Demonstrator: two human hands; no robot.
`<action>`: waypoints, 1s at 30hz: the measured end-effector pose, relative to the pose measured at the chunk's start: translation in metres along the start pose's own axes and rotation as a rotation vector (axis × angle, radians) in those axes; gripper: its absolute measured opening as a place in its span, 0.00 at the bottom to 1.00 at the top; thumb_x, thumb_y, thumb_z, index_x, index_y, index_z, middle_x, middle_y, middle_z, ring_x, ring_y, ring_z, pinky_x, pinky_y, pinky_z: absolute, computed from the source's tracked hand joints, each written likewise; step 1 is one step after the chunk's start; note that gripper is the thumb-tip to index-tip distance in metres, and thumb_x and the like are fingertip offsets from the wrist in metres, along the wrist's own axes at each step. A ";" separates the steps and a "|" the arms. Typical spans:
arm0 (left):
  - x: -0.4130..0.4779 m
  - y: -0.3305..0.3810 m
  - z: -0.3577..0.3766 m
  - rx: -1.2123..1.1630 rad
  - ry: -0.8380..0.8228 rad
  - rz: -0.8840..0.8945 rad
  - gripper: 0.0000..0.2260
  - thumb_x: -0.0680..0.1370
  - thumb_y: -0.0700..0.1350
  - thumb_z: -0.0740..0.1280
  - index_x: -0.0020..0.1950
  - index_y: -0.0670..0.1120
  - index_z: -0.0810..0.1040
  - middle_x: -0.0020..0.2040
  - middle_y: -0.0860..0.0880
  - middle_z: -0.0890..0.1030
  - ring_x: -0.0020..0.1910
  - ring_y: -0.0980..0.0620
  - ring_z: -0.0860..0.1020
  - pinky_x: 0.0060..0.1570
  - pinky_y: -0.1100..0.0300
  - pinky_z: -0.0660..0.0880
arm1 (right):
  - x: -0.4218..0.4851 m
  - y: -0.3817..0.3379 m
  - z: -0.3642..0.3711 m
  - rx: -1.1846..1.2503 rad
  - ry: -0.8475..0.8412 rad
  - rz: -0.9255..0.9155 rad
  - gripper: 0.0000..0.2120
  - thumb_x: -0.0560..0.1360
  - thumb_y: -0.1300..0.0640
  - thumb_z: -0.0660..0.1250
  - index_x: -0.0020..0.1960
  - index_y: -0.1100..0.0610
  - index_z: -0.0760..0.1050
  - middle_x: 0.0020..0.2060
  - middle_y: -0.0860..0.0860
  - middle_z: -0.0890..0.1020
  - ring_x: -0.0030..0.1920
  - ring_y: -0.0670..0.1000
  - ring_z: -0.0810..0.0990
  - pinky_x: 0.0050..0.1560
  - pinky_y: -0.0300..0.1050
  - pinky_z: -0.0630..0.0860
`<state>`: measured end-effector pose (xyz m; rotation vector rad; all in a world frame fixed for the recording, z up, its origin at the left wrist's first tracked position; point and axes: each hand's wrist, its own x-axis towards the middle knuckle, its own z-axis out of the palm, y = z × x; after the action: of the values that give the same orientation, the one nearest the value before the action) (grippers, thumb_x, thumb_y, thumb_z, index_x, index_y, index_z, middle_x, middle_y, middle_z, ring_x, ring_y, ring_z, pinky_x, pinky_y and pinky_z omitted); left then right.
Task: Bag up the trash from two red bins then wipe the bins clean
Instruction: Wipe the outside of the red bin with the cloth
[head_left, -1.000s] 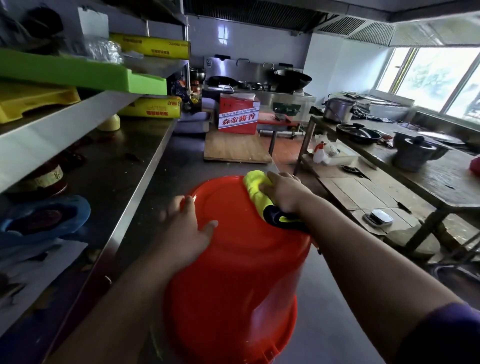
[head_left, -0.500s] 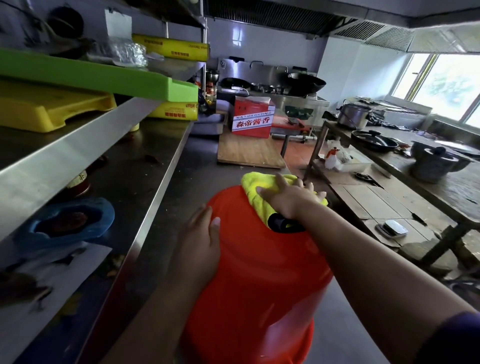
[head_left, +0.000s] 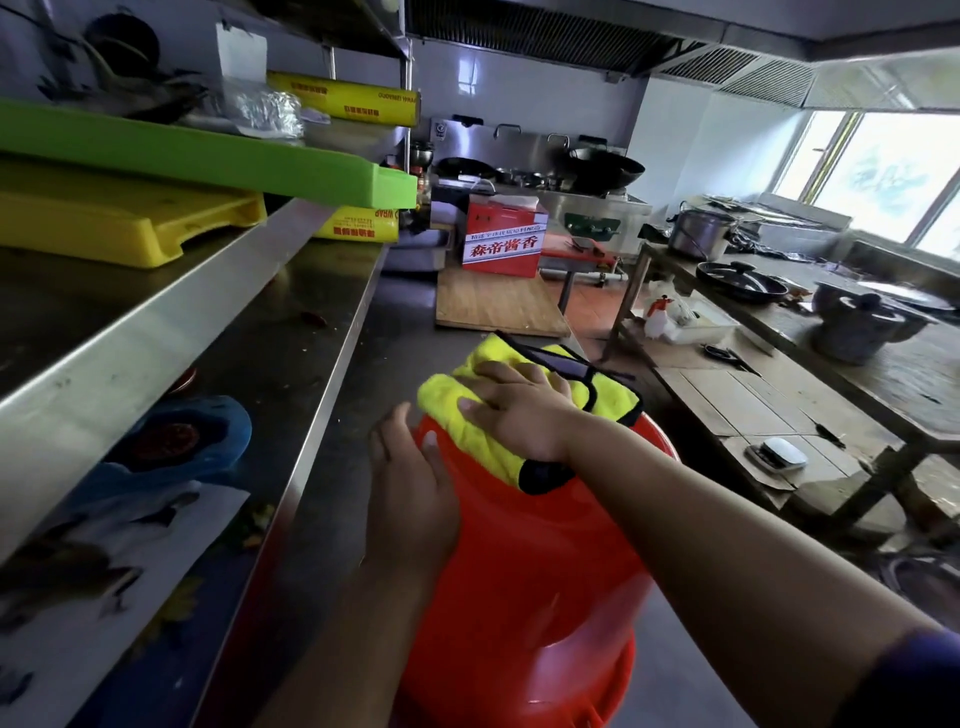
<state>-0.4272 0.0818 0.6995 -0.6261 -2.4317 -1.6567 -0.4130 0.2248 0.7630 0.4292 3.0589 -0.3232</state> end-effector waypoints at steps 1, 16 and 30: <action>-0.001 0.001 -0.001 0.001 0.025 0.012 0.19 0.81 0.42 0.55 0.72 0.41 0.61 0.69 0.42 0.64 0.66 0.47 0.67 0.54 0.68 0.59 | -0.006 -0.001 0.001 0.016 -0.011 -0.033 0.23 0.79 0.36 0.49 0.73 0.35 0.57 0.76 0.40 0.52 0.76 0.53 0.44 0.72 0.63 0.41; 0.004 0.009 -0.012 0.072 -0.153 0.043 0.16 0.80 0.50 0.61 0.66 0.48 0.75 0.63 0.50 0.75 0.61 0.52 0.73 0.56 0.63 0.67 | -0.094 0.019 -0.002 0.184 0.023 -0.079 0.14 0.78 0.43 0.62 0.62 0.39 0.75 0.72 0.39 0.63 0.75 0.44 0.51 0.74 0.56 0.44; 0.009 0.021 -0.003 0.212 -0.230 -0.050 0.22 0.79 0.46 0.60 0.73 0.47 0.65 0.74 0.50 0.64 0.71 0.50 0.64 0.66 0.57 0.63 | -0.130 0.064 0.008 0.145 0.210 0.378 0.23 0.77 0.37 0.56 0.71 0.34 0.60 0.76 0.50 0.52 0.76 0.60 0.46 0.74 0.58 0.49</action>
<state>-0.4269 0.0882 0.7212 -0.7657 -2.7569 -1.3835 -0.2701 0.2481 0.7512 1.0938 3.0640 -0.5105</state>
